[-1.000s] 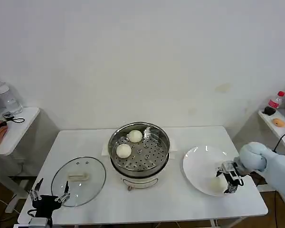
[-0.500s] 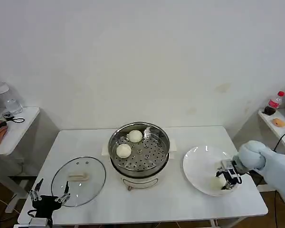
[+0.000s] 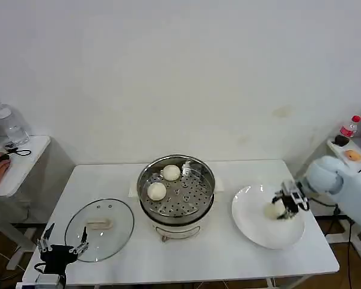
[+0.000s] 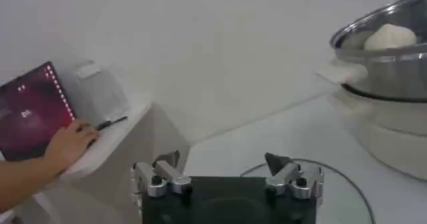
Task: Take steamed baozi put them in steamer then cover it.
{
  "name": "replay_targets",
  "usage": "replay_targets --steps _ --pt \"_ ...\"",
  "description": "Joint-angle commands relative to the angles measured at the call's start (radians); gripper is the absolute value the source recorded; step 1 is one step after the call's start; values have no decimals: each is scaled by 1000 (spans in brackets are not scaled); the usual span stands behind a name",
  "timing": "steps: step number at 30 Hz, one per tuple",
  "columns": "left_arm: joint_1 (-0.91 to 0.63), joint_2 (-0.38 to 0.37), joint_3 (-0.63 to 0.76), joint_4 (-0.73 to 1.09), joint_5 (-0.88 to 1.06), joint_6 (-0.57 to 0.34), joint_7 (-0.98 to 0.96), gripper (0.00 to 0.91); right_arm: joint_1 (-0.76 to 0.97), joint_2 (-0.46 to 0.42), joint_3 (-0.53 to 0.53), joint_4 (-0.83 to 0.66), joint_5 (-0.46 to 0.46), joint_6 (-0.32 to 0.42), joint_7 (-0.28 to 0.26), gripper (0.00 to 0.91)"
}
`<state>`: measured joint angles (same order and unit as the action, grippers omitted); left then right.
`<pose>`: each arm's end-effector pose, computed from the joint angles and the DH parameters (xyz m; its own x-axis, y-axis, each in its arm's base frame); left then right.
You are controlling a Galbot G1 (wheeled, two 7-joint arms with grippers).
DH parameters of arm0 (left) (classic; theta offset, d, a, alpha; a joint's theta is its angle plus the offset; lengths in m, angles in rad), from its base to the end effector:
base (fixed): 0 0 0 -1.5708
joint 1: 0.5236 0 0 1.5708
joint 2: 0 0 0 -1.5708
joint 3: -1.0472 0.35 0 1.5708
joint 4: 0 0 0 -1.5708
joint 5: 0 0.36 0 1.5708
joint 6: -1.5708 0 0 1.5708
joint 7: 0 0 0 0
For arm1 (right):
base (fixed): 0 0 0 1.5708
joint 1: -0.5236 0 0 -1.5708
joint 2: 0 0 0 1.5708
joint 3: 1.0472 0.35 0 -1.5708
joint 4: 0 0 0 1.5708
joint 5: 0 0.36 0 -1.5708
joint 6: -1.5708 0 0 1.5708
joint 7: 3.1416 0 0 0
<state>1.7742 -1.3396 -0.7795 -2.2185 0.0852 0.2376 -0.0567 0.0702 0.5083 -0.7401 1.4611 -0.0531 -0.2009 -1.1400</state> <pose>0.1327 0.1012 -0.2687 -0.9518 -0.2045 0.2287 -0.0909 0.8999 0.4264 0.4856 -0.1742 -0.1163 -0.2598 -0.1616 0.9521 -0.9529 -0.1166 -0.2798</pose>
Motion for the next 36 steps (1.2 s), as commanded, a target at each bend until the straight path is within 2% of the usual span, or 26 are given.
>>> replay_targets --steps 1,4,8,16,19,25,36 --pt "-8 5 -2 2 -1 2 1 907 389 152 -141 -52 112 -4 0 625" --pt "-11 3 -2 -1 0 3 1 907 490 252 -190 -67 134 -8 4 625" --pt "-12 -1 -5 -1 1 4 1 907 538 354 -232 -64 158 -23 13 625" --pt "0 -3 -30 -7 0 4 2 907 488 581 -285 -77 160 -33 35 625" --pt "10 -5 -42 -16 -1 4 3 907 443 629 -300 -80 154 -23 37 635" --pt "18 -9 -60 -21 -5 4 3 907 388 675 -354 -74 149 27 41 625" --pt "20 -20 -62 -21 -4 2 2 907 346 658 -405 -45 106 130 14 635"
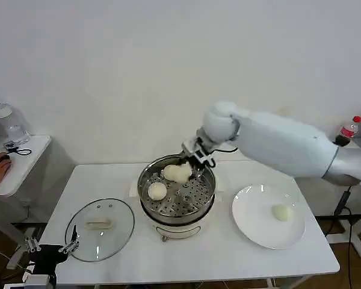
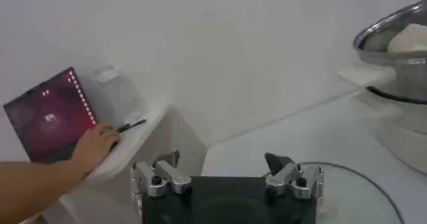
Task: Take steamed baozi put them in steamer then cover it.
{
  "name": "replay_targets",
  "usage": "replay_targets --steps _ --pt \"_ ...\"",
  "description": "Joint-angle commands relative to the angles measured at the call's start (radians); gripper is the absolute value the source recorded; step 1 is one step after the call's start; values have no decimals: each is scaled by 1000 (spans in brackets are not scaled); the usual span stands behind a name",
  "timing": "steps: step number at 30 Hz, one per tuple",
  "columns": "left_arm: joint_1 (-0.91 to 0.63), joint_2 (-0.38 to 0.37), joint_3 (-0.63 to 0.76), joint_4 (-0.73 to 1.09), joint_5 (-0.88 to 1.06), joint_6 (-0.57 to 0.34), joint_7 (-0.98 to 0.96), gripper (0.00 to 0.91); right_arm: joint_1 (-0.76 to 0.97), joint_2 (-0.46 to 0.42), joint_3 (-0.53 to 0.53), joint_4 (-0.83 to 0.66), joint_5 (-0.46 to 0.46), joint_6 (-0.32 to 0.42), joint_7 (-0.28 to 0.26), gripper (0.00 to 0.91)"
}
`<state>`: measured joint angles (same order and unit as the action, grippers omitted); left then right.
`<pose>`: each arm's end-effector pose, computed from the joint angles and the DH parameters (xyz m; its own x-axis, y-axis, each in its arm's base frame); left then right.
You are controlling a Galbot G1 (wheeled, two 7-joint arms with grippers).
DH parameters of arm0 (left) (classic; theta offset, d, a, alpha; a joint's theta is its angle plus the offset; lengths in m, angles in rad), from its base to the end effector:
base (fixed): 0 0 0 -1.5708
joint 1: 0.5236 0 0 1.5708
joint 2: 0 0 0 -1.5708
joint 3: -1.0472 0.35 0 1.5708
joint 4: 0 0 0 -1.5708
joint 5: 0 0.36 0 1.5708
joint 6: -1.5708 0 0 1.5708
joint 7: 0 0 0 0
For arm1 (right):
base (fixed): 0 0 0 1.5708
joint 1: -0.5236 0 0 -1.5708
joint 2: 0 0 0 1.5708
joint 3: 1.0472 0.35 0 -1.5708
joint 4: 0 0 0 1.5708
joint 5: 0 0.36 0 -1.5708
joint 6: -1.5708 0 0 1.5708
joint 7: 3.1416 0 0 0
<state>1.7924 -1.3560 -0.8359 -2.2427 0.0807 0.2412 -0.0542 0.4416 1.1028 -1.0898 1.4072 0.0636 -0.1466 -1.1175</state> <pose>0.1261 0.1114 -0.2587 -0.9449 -0.2498 0.2115 -0.1349 0.8860 0.4436 0.5218 0.1324 -0.0581 -0.1677 -0.3111 0.9355 -0.6911 -0.6396 -0.3366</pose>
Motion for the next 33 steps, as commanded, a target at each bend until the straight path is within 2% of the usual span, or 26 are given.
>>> replay_targets --steps 1,11,25,27,28,29,30,33 --pt "3 -4 -5 3 1 -1 0 907 -28 62 -57 13 -10 79 -12 635" --pt "1 -7 -8 4 -1 -3 -1 907 -43 66 -68 7 -39 114 -11 635" --pt "-6 -5 -7 9 -3 -2 0 907 -46 50 -70 5 -43 124 -48 635" --pt "-6 -5 -7 9 -3 -2 0 907 -44 45 -70 8 -41 123 -50 736" --pt "-6 -5 -7 9 -3 -2 -1 907 -42 42 -70 9 -38 122 -50 846" --pt "-6 -5 -7 9 -4 -2 -1 907 -40 40 -68 10 -34 123 -42 846" --pt "-6 -5 -7 9 -4 -2 -1 907 -39 37 -66 11 -30 123 -38 907" --pt "-7 -5 -7 10 -5 -2 -1 907 -29 23 -52 15 -18 123 -29 907"
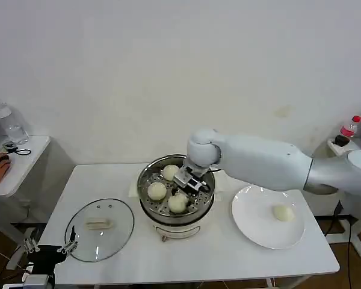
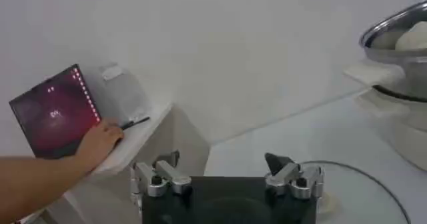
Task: Take steamed baozi put them in steamer then cover it.
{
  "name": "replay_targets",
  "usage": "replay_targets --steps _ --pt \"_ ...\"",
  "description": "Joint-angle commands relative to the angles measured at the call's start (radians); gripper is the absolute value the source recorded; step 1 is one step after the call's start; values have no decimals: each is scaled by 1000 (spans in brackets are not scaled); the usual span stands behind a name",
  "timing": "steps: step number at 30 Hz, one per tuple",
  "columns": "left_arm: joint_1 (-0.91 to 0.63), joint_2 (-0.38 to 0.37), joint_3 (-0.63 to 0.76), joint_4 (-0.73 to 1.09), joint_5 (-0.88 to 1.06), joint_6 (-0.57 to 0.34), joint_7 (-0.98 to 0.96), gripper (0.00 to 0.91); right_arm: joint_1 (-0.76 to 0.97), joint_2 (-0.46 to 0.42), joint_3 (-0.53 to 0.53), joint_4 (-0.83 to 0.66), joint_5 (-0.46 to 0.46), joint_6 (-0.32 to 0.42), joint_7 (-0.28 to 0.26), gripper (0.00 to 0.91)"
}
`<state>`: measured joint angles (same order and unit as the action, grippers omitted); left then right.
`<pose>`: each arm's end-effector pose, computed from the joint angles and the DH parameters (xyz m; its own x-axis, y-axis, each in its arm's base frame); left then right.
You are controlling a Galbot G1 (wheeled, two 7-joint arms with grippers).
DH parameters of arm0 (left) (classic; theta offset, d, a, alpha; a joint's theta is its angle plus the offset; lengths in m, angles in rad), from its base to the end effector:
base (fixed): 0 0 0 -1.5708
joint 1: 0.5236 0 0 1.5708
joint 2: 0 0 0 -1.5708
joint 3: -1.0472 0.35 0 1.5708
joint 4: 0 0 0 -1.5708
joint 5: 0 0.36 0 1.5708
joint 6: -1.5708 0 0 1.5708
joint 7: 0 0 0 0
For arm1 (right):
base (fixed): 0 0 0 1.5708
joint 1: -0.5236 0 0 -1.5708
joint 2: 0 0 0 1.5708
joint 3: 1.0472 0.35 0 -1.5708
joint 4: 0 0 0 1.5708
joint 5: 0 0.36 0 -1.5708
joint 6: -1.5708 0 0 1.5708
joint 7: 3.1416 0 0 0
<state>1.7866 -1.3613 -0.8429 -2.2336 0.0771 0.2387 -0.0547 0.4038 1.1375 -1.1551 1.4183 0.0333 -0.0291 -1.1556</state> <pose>0.1269 0.1138 -0.2607 -0.9424 -0.2597 0.2108 -0.1456 0.8859 0.4405 0.5075 0.1511 -0.0997 -0.0499 -0.2548 0.9657 -0.5873 -0.7746 -0.2347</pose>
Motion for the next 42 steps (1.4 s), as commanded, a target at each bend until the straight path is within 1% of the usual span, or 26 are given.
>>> replay_targets --steps 1,4,6,8,9,10,13,15,16,17,19,21,22,24,26,27,29,30,32,33,34,35,37,40,42 --pt "-2 1 1 1 -1 0 0 907 16 -17 17 7 17 2 10 907" --pt "-6 5 1 3 -2 1 1 907 37 -51 36 25 41 -13 13 907" --pt "-9 9 1 4 -4 2 1 907 55 -77 55 40 78 -39 18 907" --pt "-13 17 1 3 -9 2 2 907 77 -138 76 55 108 -82 32 907" --pt "-14 19 1 3 -11 3 2 907 84 -147 83 61 117 -90 35 907" --pt "-16 24 1 3 -13 3 2 907 93 -178 89 64 125 -112 38 907" --pt "-24 35 4 6 -20 4 3 907 119 -262 105 64 124 -158 60 907" --pt "-30 44 12 7 -22 4 3 907 129 -336 123 61 94 -178 62 907" --pt "-32 45 15 7 -22 4 3 907 131 -349 131 61 84 -185 60 907" --pt "-36 48 20 7 -22 4 3 907 132 -387 141 64 75 -195 59 907" --pt "-39 53 29 6 -23 4 3 907 133 -491 147 77 79 -209 56 907" --pt "-45 62 39 5 -25 4 3 907 122 -593 148 87 49 -206 50 907" --pt "-46 65 42 5 -24 4 3 907 117 -614 148 89 38 -203 48 907" --pt "-55 72 54 5 -24 6 4 907 73 -689 146 100 10 -193 42 907" --pt "-60 77 63 4 -23 7 4 907 34 -729 148 109 -28 -177 39 907" --pt "-61 78 66 4 -23 7 4 907 13 -744 151 114 -43 -170 39 907" --pt "-60 80 73 5 -21 6 4 907 -77 -770 208 119 -64 -158 41 907" --pt "-58 80 75 7 -20 6 3 907 -133 -786 282 118 -107 -141 43 907" --pt "-55 80 77 13 -18 3 3 907 -265 -791 364 108 -154 -116 53 907" --pt "-54 79 77 16 -17 2 3 907 -294 -791 384 103 -156 -113 56 907" --pt "-52 78 77 19 -17 2 2 907 -386 -787 440 92 -159 -112 64 907" --pt "-51 78 77 19 -17 2 2 907 -408 -785 458 91 -161 -112 64 907" --pt "-49 76 75 22 -15 1 2 907 -502 -769 541 75 -198 -106 68 907" --pt "-46 71 73 24 -10 2 2 907 -593 -744 600 45 -227 -107 73 907" --pt "-43 67 73 25 -7 2 2 907 -622 -729 624 22 -247 -100 73 907"
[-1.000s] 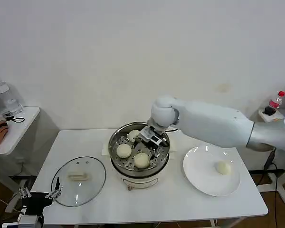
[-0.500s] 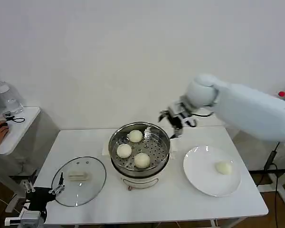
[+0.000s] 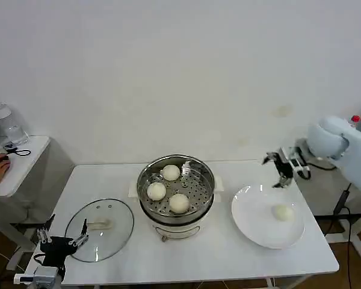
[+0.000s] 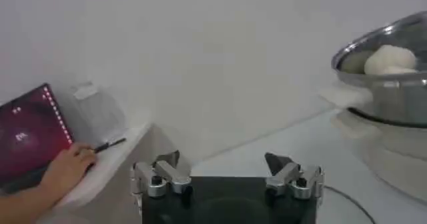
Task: Take steamed baozi put them in steamer then cover it.
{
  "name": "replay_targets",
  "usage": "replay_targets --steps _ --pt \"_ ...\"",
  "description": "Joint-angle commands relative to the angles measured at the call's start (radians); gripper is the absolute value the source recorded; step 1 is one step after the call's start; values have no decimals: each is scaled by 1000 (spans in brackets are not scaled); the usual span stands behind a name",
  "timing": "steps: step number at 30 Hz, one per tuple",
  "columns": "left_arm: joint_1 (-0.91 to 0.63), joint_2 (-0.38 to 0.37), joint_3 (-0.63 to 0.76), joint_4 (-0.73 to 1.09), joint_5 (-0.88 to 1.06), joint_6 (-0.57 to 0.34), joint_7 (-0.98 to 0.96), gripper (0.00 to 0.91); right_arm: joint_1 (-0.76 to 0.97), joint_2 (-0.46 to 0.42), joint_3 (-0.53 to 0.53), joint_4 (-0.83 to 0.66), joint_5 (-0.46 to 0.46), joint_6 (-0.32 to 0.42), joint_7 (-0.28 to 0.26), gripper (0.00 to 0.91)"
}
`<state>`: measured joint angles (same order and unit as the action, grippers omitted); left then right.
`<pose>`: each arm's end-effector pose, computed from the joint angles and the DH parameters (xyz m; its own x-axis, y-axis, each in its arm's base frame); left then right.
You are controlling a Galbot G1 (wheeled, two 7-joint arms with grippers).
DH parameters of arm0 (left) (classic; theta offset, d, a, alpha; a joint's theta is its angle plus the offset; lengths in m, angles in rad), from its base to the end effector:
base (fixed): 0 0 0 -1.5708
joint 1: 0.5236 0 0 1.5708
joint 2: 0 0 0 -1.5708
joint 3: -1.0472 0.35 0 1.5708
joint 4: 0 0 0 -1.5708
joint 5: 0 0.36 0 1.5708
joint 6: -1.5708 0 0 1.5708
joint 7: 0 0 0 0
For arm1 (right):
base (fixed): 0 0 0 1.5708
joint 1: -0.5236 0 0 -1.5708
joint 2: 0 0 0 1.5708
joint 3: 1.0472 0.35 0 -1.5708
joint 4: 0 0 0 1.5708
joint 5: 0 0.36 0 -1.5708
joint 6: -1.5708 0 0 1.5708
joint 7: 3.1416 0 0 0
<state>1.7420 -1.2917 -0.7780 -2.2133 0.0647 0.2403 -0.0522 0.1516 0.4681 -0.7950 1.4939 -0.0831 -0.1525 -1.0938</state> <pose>0.1444 0.1067 -0.2624 -0.9631 -0.1759 0.2035 -0.0716 0.8968 0.4365 0.4803 -0.1802 -0.0912 -0.3430 -0.1333 0.9298 -0.9141 -0.1805 -0.3631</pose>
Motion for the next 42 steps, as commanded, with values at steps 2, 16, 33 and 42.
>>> replay_targets --steps 2,16,33,42 --pt "5 -6 6 9 7 0 -1 907 -392 -38 279 -89 -155 29 11 907" --pt "19 -12 -11 26 8 -3 -2 907 -405 96 307 -298 -190 77 -22 907" --pt "13 -7 -14 31 9 -1 0 907 -406 199 313 -404 -211 81 -14 907" --pt "13 -11 -21 33 7 -2 -1 907 -402 215 310 -415 -224 75 -18 836"
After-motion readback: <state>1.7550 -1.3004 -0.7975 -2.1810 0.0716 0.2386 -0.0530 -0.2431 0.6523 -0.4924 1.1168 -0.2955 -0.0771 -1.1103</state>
